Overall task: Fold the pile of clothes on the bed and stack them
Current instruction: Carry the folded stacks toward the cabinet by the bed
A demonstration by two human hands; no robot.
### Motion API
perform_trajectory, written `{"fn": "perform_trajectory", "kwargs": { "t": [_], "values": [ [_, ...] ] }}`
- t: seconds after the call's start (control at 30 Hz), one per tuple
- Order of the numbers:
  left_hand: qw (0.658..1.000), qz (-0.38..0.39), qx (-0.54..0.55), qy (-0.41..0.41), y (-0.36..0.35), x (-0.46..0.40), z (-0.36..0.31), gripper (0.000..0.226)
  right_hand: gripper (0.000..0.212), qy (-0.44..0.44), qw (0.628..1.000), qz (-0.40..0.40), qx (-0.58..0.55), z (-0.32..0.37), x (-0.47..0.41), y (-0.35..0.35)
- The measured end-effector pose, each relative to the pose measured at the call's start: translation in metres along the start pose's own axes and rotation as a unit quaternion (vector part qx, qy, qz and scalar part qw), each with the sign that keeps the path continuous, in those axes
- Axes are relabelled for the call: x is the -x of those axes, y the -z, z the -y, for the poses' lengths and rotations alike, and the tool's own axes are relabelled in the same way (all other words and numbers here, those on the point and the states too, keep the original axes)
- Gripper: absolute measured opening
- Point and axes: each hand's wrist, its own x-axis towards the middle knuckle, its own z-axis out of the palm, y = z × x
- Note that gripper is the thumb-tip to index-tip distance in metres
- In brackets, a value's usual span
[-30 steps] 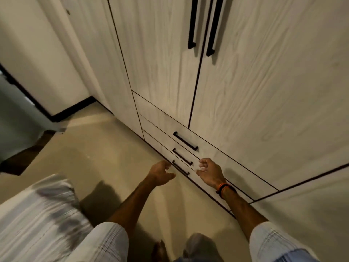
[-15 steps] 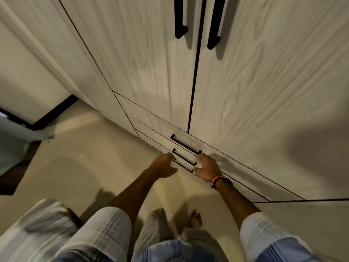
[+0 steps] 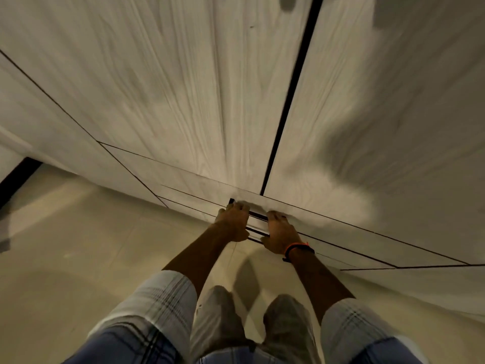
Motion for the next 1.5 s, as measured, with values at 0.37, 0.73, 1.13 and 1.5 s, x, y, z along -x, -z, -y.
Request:
{"fn": "perform_trajectory", "kwargs": {
  "t": [0.37,0.73,1.13,1.5],
  "values": [
    [0.997,0.026,-0.056,-0.037,-0.017,-0.026,0.012,0.090,0.084,-0.027,0.999,0.000,0.022,0.005,-0.015,-0.021],
    [0.996,0.051,-0.068,-0.018,-0.029,-0.015,0.015,0.087,0.088,-0.017,0.998,0.004,0.052,0.013,0.004,-0.037],
    [0.996,0.072,-0.054,-0.011,-0.032,-0.005,0.015,0.086,0.091,-0.024,0.998,0.029,0.045,0.017,0.010,-0.044],
    [0.999,0.035,-0.002,0.000,-0.020,0.047,0.006,0.080,0.089,-0.014,0.996,0.070,0.052,0.026,0.065,-0.037]
  ]
}}
